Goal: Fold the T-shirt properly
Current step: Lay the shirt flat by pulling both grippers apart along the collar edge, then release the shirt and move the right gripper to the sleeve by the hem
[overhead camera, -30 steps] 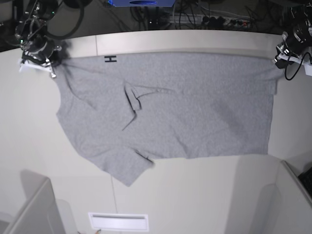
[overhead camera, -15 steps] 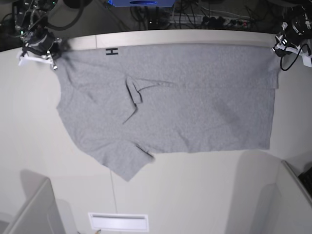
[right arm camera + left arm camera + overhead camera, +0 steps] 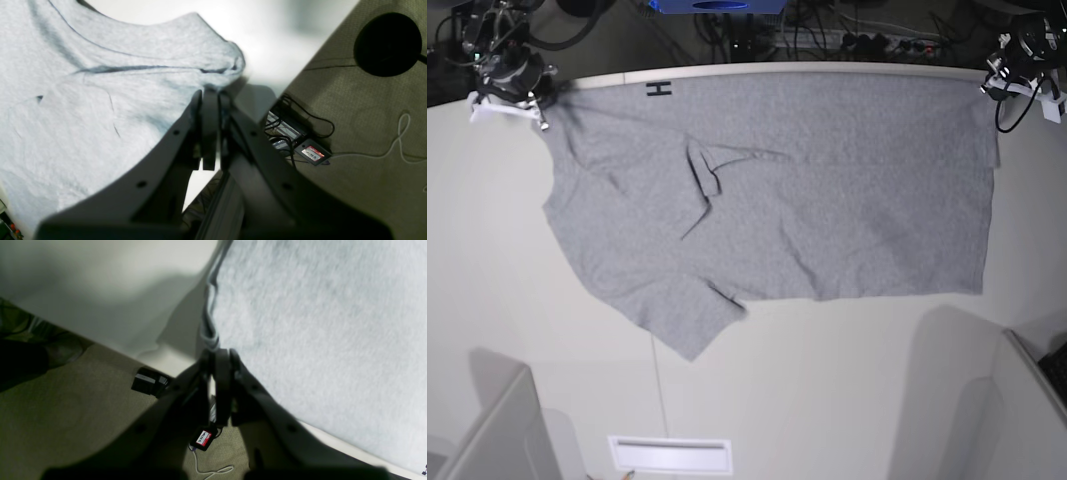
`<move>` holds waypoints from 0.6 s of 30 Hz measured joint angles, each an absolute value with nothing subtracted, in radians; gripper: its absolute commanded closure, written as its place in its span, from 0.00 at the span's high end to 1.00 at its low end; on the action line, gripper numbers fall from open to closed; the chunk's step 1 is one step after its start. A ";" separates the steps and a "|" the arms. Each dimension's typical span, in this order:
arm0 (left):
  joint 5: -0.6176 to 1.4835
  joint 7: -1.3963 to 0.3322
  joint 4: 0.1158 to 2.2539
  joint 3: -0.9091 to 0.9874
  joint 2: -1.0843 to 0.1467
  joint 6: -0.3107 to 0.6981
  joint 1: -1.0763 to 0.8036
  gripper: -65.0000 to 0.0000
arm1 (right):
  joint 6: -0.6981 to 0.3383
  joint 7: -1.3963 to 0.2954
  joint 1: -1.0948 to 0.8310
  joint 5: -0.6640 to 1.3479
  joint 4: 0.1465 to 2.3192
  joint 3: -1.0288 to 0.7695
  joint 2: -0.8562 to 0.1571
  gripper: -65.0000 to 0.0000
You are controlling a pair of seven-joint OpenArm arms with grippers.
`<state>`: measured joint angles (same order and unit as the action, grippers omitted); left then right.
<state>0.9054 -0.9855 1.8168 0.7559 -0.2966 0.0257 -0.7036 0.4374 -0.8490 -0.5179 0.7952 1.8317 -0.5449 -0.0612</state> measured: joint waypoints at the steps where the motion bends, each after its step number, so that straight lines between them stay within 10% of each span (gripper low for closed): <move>1: 0.906 -0.989 1.817 0.756 -0.297 0.026 -0.704 0.00 | 0.437 -0.849 -0.521 0.795 1.832 -0.545 -0.061 0.00; 18: 0.905 -0.992 1.817 0.760 -0.296 0.026 -0.701 0.00 | 0.437 -0.849 -0.542 0.796 1.833 -0.546 -0.060 0.00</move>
